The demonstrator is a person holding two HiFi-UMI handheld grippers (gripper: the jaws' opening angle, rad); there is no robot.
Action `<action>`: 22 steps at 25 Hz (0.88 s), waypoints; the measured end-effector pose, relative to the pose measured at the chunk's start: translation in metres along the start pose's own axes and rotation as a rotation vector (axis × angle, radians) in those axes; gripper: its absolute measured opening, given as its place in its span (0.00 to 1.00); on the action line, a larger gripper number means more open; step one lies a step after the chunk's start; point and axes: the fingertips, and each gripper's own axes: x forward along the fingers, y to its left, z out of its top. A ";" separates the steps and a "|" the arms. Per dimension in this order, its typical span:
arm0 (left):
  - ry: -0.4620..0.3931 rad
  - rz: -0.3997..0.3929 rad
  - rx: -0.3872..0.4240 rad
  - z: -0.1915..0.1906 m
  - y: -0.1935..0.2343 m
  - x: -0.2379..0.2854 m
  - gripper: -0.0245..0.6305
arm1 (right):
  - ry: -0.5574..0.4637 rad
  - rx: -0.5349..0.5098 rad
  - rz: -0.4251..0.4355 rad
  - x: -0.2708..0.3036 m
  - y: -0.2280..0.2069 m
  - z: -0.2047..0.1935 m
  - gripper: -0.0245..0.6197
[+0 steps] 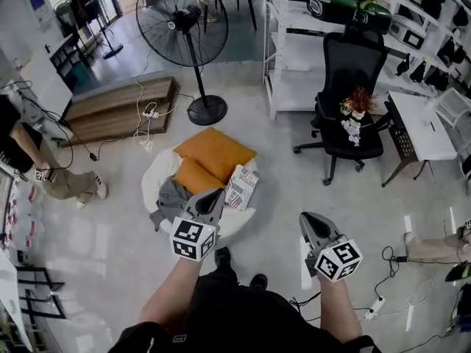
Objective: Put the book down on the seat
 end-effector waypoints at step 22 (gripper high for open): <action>-0.108 0.046 0.003 0.070 0.086 -0.073 0.04 | -0.157 -0.165 -0.014 0.046 0.047 0.100 0.06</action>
